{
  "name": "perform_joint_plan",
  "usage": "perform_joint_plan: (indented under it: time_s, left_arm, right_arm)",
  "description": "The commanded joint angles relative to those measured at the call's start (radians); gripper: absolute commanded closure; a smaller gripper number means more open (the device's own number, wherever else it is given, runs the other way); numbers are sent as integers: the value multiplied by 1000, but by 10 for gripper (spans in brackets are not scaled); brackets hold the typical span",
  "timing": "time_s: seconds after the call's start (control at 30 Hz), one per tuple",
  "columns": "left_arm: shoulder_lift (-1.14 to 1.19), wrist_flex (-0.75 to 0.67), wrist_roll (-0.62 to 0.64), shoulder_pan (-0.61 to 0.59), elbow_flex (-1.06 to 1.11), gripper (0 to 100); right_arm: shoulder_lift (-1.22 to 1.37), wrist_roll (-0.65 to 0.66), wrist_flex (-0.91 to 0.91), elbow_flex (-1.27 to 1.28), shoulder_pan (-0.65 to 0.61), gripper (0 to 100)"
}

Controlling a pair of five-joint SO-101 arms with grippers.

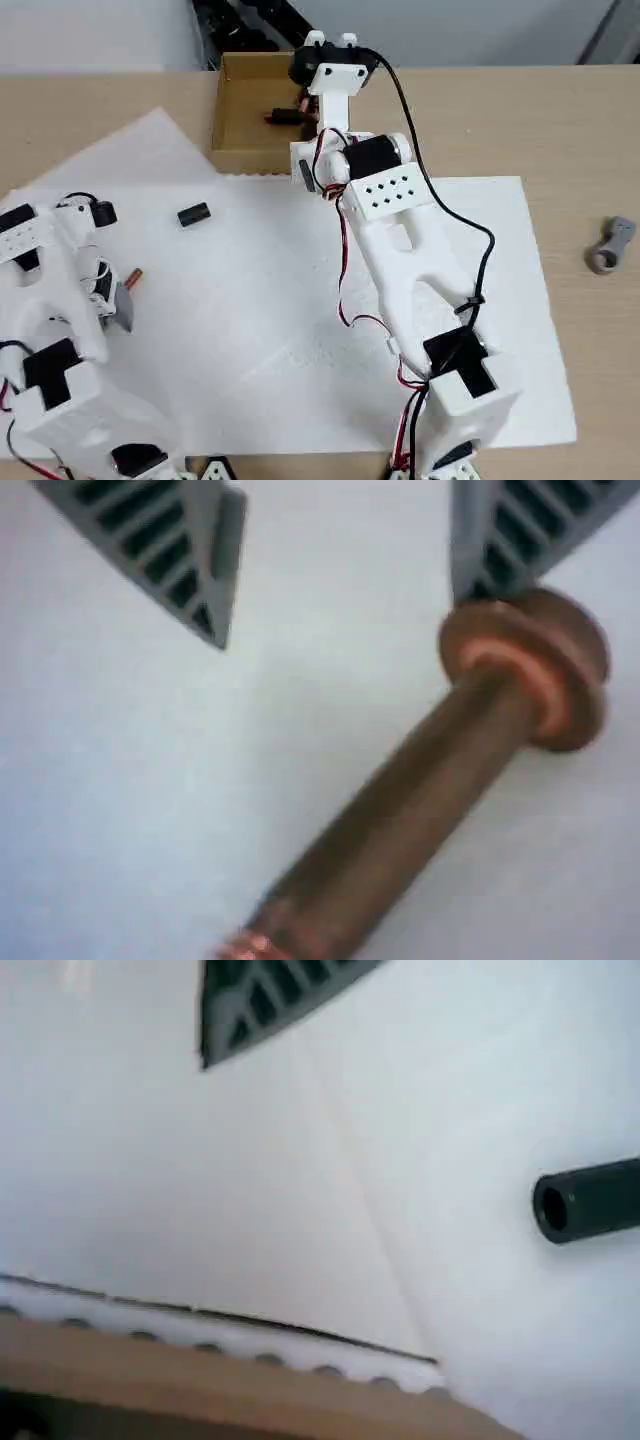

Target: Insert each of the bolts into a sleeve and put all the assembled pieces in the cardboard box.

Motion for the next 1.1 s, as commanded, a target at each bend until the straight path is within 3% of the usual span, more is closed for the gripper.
perform_joint_plan:
  time_s: [0.0,0.13,0.63,0.83,1.07]
  left_arm:
    - [0,-71,32,11,-28,862]
    - [0,-110,98,-31,-39,862]
    - [-3,-229,133,-49,-45,863]
    - [-189,-238,338,-49,-41,863]
    - [-399,-140,612,-44,-42,863]
  right_arm:
    - [-13,0,5,-48,5,815]
    - [-13,0,5,-48,7,815]
    - [-8,0,5,-48,8,815]
    - [-7,0,5,-48,8,815]
    - [-7,0,5,-48,10,815]
